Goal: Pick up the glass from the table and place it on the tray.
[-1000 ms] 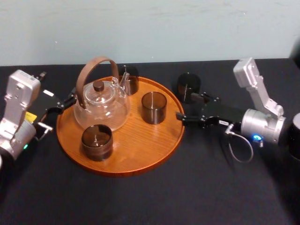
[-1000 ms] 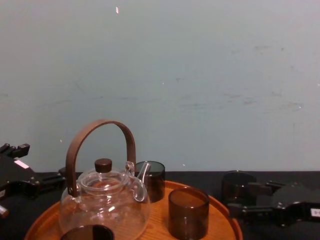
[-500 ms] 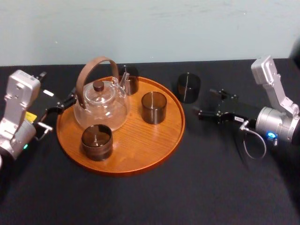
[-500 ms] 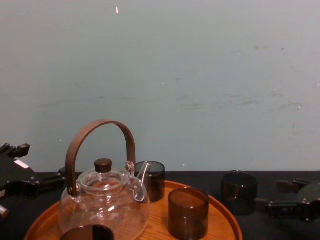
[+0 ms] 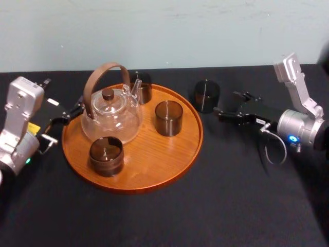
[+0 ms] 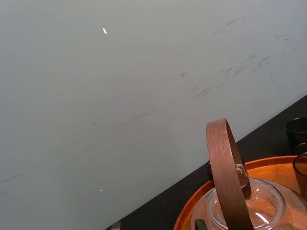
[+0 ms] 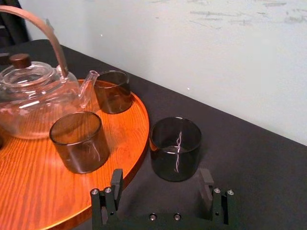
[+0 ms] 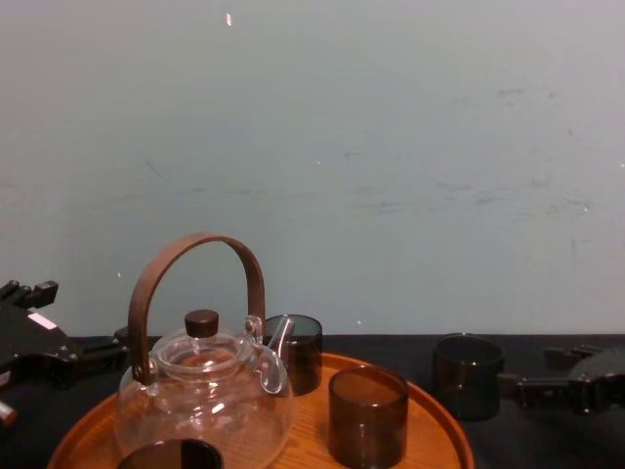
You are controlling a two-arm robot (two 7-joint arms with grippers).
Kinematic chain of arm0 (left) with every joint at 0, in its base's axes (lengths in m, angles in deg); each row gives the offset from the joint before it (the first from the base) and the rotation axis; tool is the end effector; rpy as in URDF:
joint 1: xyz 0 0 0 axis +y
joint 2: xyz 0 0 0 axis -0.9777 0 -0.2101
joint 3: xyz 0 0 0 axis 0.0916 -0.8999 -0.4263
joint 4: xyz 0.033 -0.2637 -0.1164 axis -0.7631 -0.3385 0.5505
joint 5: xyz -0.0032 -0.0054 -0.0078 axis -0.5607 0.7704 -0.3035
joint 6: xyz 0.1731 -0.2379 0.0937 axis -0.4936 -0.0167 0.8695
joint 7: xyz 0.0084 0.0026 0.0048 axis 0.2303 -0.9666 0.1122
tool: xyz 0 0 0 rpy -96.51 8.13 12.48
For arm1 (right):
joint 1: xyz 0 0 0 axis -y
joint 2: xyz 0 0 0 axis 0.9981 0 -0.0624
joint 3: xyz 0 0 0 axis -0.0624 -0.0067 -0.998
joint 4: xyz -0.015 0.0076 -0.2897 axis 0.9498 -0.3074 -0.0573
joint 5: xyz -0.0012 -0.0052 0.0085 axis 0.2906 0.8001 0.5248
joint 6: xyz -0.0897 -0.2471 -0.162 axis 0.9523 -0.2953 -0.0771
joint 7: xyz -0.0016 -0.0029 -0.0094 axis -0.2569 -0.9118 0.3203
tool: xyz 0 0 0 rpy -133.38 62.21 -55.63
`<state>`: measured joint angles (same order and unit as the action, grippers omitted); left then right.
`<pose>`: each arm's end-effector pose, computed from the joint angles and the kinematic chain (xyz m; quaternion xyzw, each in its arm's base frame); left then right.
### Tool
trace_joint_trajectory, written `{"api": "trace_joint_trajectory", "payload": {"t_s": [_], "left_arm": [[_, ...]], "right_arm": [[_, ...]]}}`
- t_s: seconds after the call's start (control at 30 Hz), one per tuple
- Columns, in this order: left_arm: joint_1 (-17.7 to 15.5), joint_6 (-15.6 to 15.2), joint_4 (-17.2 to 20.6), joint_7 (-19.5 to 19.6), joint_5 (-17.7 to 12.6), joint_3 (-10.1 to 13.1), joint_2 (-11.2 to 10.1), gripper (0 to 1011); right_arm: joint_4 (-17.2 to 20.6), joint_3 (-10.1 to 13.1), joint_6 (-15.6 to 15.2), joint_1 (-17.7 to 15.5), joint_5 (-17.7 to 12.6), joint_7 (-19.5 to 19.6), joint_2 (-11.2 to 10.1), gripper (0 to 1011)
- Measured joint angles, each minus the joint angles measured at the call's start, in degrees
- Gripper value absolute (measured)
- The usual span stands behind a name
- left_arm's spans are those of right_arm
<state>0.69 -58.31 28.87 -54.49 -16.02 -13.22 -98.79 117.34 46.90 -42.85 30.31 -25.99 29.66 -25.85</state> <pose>0.3582 0.0827 -0.3022 0.1415 -0.1325 0.5800 0.7913 0.4360 -0.0937 -0.2981 -0.1322 0.0630 -0.4021 0.9038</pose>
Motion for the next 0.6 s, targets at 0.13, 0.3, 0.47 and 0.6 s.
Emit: {"api": "trace_joint_trajectory", "payload": {"t_s": [0.13,0.3,0.47,0.6], "left_arm": [[0.0,0.0,0.0,0.0,0.0,0.0,0.0,1002],[0.0,0.0,0.0,0.0,0.0,0.0,0.0,1001],[0.0,0.0,0.0,0.0,0.0,0.0,0.0,1001],[0.0,0.0,0.0,0.0,0.0,0.0,0.0,1001]], "right_arm": [[-1.8,-0.2,-0.4,1.3,0.4,0.0,1.1,1002],[-4.5,-0.7,-0.6,3.1,0.9,-0.3,2.5,1002],[-6.6,-1.0,-0.5,4.5,1.3,-0.9,3.6,1002],[-7.9,-1.2,-0.3,5.4,1.6,-1.4,4.3,1002]]}}
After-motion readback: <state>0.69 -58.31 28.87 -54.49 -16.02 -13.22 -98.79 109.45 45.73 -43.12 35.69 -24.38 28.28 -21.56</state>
